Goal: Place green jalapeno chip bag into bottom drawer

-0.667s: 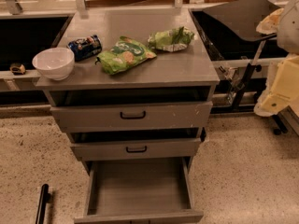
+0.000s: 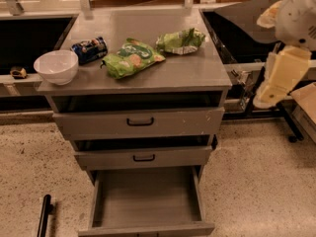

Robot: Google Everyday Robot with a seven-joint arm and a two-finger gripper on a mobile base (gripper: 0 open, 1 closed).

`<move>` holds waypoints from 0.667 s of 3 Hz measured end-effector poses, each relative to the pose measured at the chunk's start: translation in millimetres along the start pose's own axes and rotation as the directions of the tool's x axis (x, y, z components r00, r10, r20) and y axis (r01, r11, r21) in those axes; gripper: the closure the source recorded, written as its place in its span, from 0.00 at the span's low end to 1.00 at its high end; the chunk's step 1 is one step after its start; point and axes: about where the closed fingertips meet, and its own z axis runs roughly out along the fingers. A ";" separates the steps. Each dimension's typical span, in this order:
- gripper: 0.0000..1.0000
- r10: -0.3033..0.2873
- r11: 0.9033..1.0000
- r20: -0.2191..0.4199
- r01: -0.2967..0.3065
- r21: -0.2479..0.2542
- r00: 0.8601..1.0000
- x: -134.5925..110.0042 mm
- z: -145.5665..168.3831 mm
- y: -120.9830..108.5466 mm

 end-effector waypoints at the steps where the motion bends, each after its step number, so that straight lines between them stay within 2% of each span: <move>1: 0.00 -0.026 0.999 -0.023 0.026 0.023 0.999 -15.9 32.0 -59.8; 2: 0.00 -0.107 0.990 0.018 0.104 0.096 0.994 -52.1 63.2 -112.0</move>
Offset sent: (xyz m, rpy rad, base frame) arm 0.2023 0.0619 -0.0074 -0.0136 -0.2187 0.1632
